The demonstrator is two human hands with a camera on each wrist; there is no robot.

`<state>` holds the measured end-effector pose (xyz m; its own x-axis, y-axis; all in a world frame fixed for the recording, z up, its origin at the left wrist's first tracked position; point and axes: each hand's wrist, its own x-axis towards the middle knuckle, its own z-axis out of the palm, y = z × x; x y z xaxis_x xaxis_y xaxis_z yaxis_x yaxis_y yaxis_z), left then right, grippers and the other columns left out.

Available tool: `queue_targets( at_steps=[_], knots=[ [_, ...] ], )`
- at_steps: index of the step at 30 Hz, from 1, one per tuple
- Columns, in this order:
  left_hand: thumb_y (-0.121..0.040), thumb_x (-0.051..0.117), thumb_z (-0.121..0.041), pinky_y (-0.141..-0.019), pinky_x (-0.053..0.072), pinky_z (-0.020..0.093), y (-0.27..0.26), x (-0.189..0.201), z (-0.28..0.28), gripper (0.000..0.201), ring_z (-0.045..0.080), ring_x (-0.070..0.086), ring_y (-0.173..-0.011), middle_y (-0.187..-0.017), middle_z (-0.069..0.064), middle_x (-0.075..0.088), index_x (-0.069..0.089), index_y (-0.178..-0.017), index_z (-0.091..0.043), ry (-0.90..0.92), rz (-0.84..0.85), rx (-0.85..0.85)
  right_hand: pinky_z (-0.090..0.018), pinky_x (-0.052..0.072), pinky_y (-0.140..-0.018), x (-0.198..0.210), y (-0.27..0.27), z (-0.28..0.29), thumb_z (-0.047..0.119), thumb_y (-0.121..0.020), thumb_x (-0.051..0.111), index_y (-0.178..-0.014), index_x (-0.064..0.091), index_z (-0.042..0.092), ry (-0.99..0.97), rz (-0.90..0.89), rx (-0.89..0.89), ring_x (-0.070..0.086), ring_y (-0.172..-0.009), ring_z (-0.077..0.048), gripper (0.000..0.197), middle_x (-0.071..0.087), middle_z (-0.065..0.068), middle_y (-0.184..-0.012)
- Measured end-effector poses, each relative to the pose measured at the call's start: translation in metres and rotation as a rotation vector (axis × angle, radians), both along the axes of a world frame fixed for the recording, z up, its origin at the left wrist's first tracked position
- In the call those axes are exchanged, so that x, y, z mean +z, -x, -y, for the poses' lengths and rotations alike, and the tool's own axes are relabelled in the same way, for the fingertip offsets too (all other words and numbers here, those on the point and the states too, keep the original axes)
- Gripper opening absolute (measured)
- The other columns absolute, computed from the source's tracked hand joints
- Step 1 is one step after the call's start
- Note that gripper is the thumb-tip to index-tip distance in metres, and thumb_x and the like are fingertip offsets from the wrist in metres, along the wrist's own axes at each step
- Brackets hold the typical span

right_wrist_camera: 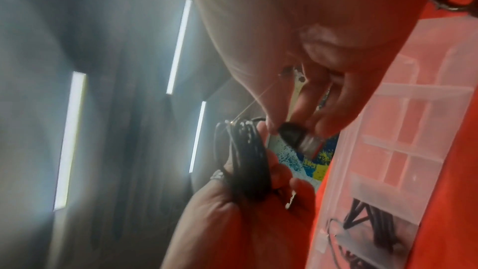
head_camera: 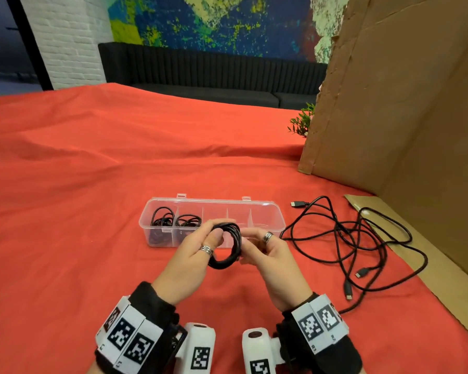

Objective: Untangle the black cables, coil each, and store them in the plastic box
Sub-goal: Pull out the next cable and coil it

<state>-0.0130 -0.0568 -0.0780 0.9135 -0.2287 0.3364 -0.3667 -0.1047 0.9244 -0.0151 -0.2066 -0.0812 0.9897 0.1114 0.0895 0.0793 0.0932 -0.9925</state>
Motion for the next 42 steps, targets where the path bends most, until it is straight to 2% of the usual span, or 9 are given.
queue_targets(
  at_steps=[2,10,13,15,20,29,32,36,42],
  knots=[
    [-0.093,0.040,-0.028,-0.081,0.038,0.005,0.000,-0.001,0.002,0.025,-0.010,0.056,-0.092,-0.096,-0.022,0.067,0.059,-0.109,-0.025,0.011,-0.021,-0.026,-0.025,0.053,-0.068,-0.001,0.002,-0.002,0.005,-0.090,0.055,-0.100,0.065,0.003,-0.109,-0.050,0.035,0.063,-0.074,-0.017,0.014,0.068,-0.007,-0.083],
    [-0.089,0.037,-0.034,-0.093,0.040,0.015,-0.002,-0.007,0.003,0.031,0.001,0.058,-0.105,-0.107,-0.011,0.066,0.059,-0.109,-0.025,0.021,-0.083,-0.047,-0.023,0.054,-0.059,0.007,0.003,-0.004,0.003,-0.088,0.052,-0.089,0.066,0.003,-0.414,-0.245,0.104,0.061,-0.061,-0.012,0.014,0.067,-0.005,-0.070],
    [-0.089,0.036,-0.035,-0.088,0.039,0.010,-0.002,-0.009,0.004,0.030,-0.003,0.057,-0.102,-0.105,-0.014,0.065,0.058,-0.108,-0.027,-0.002,-0.086,-0.039,-0.025,0.055,-0.062,0.006,0.002,-0.003,0.004,-0.089,0.052,-0.104,0.062,0.001,-0.439,-0.290,0.131,0.062,-0.063,-0.013,0.018,0.067,-0.006,-0.074],
    [-0.092,0.035,-0.034,-0.088,0.039,0.010,-0.003,-0.010,0.003,0.031,-0.003,0.057,-0.104,-0.105,-0.012,0.066,0.057,-0.111,-0.026,-0.023,-0.089,-0.027,-0.027,0.055,-0.066,0.005,0.001,-0.003,0.007,-0.089,0.053,-0.113,0.058,0.001,-0.417,-0.278,0.136,0.061,-0.068,-0.016,0.025,0.066,-0.009,-0.081],
    [-0.100,0.033,-0.023,-0.098,0.032,0.008,-0.004,-0.012,0.001,0.029,-0.007,0.046,-0.118,-0.122,-0.018,0.055,0.049,-0.120,-0.037,-0.097,-0.087,0.017,-0.036,0.049,-0.081,0.009,0.004,-0.005,0.037,-0.088,0.058,-0.108,0.061,0.003,-0.236,-0.207,0.169,0.063,-0.081,-0.017,0.040,0.068,-0.008,-0.089],
    [-0.087,0.029,-0.043,-0.113,0.026,0.035,-0.008,-0.015,-0.001,0.040,0.007,0.033,-0.132,-0.132,-0.018,0.046,0.041,-0.125,-0.042,-0.148,-0.078,0.079,-0.019,0.049,-0.069,0.006,0.006,-0.006,0.021,-0.064,0.075,-0.115,0.052,0.013,-0.044,-0.115,0.232,0.061,-0.091,-0.016,0.057,0.067,-0.001,-0.096],
    [-0.086,0.028,-0.044,-0.111,0.025,0.033,-0.006,-0.014,-0.001,0.039,0.009,0.034,-0.127,-0.123,-0.013,0.046,0.041,-0.122,-0.043,-0.193,-0.073,0.087,-0.021,0.048,-0.070,0.004,0.007,-0.009,0.031,-0.061,0.076,-0.113,0.047,0.016,-0.042,-0.126,0.229,0.062,-0.091,-0.011,0.061,0.068,0.005,-0.096],
    [-0.085,0.033,-0.053,-0.109,0.025,0.034,-0.003,-0.011,0.000,0.035,0.009,0.034,-0.124,-0.113,-0.009,0.047,0.048,-0.114,-0.040,-0.179,-0.125,0.014,-0.036,0.050,-0.080,0.005,0.003,-0.003,0.017,-0.070,0.066,-0.112,0.051,0.011,-0.069,-0.118,0.191,0.065,-0.085,-0.013,0.046,0.069,0.003,-0.087],
    [-0.085,0.049,-0.045,-0.099,0.038,0.026,-0.003,-0.008,-0.003,0.031,0.002,0.049,-0.114,-0.115,-0.006,0.056,0.052,-0.112,-0.028,-0.162,-0.177,-0.003,-0.033,0.056,-0.073,0.009,0.003,0.003,0.012,-0.073,0.055,-0.114,0.058,0.007,-0.003,-0.066,0.181,0.065,-0.088,-0.014,0.041,0.070,0.001,-0.094]
  ],
)
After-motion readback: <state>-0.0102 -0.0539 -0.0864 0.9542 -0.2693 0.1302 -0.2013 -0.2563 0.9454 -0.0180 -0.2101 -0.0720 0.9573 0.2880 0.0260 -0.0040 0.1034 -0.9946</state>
